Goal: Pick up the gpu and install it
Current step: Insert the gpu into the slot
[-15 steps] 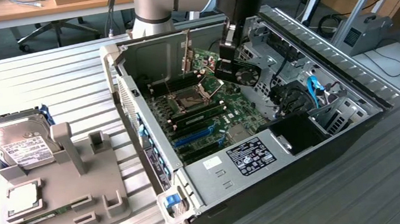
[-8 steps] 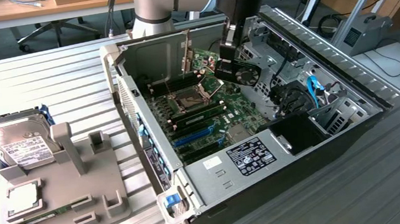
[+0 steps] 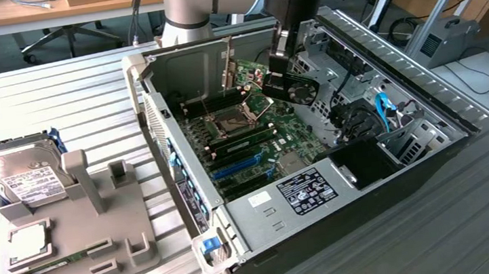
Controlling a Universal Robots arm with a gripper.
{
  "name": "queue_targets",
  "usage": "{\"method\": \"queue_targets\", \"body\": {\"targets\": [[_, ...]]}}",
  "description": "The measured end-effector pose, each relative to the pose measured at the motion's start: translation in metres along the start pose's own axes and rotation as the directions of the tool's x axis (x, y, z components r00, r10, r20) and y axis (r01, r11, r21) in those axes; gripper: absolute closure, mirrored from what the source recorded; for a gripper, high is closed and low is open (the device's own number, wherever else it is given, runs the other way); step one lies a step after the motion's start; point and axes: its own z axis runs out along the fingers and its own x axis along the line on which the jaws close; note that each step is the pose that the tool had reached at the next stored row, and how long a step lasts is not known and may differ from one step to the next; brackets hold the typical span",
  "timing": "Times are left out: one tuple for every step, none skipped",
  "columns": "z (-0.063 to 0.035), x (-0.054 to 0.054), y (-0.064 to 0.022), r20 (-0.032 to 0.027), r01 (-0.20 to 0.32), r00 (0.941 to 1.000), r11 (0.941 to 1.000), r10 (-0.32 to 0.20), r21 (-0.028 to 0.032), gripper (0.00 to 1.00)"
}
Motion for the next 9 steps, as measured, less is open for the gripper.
{"method": "queue_targets", "body": {"targets": [[0.0000,0.0000,0.0000,0.0000,0.001,1.0000,1.0000,-0.001,0.0000,0.74],[0.0000,0.0000,0.0000,0.0000,0.002,1.0000,1.0000,-0.002,0.0000,0.74],[0.0000,0.0000,0.0000,0.0000,0.003,1.0000,1.0000,-0.003,-0.0001,0.74],[0.0000,0.0000,0.0000,0.0000,0.004,1.0000,1.0000,-0.004,-0.0001,0.74],[0.0000,0.0000,0.0000,0.0001,0.006,1.0000,1.0000,-0.006,-0.0001,0.74],[0.0000,0.0000,0.0000,0.0001,0.007,1.0000,1.0000,-0.007,-0.0001,0.74],[0.0000,0.0000,0.0000,0.0002,0.008,1.0000,1.0000,-0.008,-0.0002,0.74],[-0.0001,0.0000,0.0000,0.0001,0.009,1.0000,1.0000,-0.009,-0.0002,0.74],[0.0000,0.0000,0.0000,0.0001,0.011,0.9999,0.9999,-0.011,-0.0002,0.74]]}}
